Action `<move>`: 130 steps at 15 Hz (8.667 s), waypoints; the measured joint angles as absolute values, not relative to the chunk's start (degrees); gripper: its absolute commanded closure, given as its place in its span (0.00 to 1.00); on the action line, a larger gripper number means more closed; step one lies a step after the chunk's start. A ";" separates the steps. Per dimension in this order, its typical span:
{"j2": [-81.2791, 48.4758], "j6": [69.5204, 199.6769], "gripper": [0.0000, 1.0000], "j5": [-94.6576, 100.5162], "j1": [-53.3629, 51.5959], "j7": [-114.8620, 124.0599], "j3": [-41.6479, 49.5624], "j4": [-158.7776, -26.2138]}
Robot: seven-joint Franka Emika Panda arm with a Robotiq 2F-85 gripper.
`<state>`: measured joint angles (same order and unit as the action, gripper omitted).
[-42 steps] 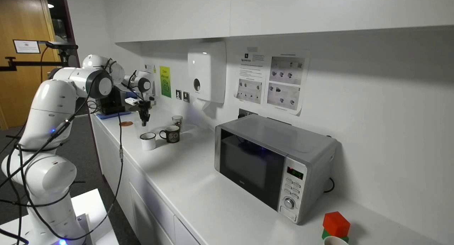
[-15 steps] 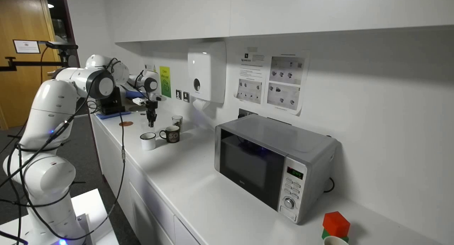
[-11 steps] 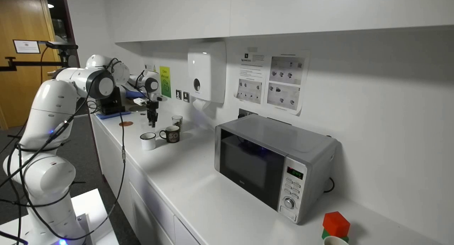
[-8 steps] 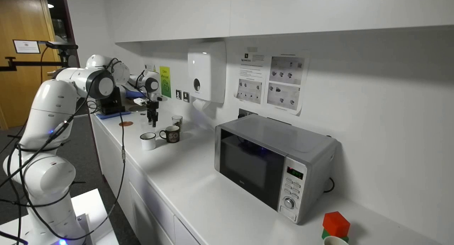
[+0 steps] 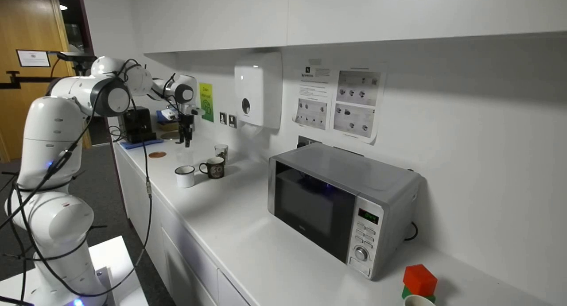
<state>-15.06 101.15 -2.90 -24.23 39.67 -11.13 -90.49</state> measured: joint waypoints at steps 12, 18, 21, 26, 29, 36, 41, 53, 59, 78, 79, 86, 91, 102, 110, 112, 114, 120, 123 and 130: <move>-2.76 111.84 0.00 -10.86 -15.47 32.62 -10.56 -115.19; -1.08 115.39 0.00 -14.40 -13.00 27.19 -10.05 -122.10; -0.50 115.48 0.00 -14.36 -12.63 25.82 -10.03 -123.13; -0.46 117.79 0.00 -12.35 -12.71 25.69 -10.67 -123.14; -0.56 119.05 0.00 -11.24 -12.81 25.70 -11.21 -123.14; -1.22 121.86 0.00 -10.80 -12.83 25.69 -11.28 -124.05; -3.04 125.58 0.00 -10.37 -12.83 25.64 -11.28 -124.64; -5.56 126.88 0.77 -9.49 -12.80 25.59 -10.72 -125.20; -5.58 126.74 1.00 -9.47 -12.80 25.60 -10.69 -125.72; 5.31 122.26 0.98 -5.70 -13.60 36.90 -13.43 -124.68; 5.87 122.26 0.98 -5.60 -13.62 38.64 -14.06 -124.27; 5.89 122.26 0.98 0.48 -13.64 55.07 -17.80 -119.62; 2.73 120.72 0.98 6.95 -13.85 68.09 -19.08 -114.43; -1.15 118.66 0.98 20.16 -15.31 86.14 -18.97 -109.34; -4.63 110.83 0.98 32.41 -19.56 91.95 -19.20 -107.73; -6.64 107.54 0.98 35.88 -21.61 92.48 -19.41 -106.02; -8.73 104.49 0.98 38.31 -23.62 92.52 -19.57 -103.95; -13.14 99.37 0.98 40.87 -26.75 92.52 -19.53 -98.46; -14.41 97.68 0.98 44.00 -27.65 92.52 -19.33 -96.60; -16.82 94.68 0.98 48.18 -29.02 92.52 -19.24 -94.03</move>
